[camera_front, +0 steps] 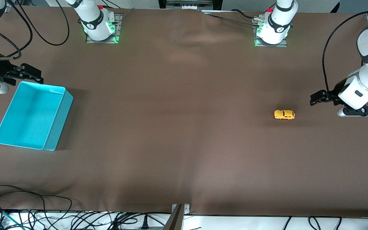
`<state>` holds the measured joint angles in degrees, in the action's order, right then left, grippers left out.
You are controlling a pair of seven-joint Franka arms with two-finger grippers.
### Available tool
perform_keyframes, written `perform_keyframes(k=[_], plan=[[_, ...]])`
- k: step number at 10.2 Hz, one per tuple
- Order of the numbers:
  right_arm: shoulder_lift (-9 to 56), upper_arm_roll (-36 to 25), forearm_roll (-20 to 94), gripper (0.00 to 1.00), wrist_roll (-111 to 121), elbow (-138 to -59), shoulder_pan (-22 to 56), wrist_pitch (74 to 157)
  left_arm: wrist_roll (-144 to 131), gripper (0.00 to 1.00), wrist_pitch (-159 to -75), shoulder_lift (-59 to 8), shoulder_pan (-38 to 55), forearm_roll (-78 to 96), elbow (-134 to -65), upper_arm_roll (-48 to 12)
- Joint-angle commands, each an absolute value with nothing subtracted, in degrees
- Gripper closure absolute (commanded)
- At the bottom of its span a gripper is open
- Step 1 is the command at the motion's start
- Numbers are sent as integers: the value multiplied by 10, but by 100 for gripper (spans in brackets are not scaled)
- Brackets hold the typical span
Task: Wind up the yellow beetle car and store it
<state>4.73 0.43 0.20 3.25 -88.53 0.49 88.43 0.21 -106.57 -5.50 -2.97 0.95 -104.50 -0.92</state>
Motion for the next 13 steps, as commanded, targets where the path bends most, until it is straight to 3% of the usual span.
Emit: perform_keyframes(k=[1, 5, 7, 11, 13], plan=[[51, 3, 12, 0, 42, -875, 3, 879, -10, 0, -1056, -55, -31, 18, -1042, -8], [51, 3, 12, 0, 42, -875, 3, 879, -420, 0, -1062, -75, -31, 17, -1065, -8], [51, 3, 13, 0, 42, -875, 3, 879, -574, 0, -1097, -76, -33, 17, -1116, -7], [52, 3, 13, 0, 42, -875, 2, 879, -841, 0, -1359, -78, -34, 15, -1289, -7], [52, 3, 13, 0, 45, -875, 2, 879, -893, 0, -1430, -115, -33, 14, -1307, -7]])
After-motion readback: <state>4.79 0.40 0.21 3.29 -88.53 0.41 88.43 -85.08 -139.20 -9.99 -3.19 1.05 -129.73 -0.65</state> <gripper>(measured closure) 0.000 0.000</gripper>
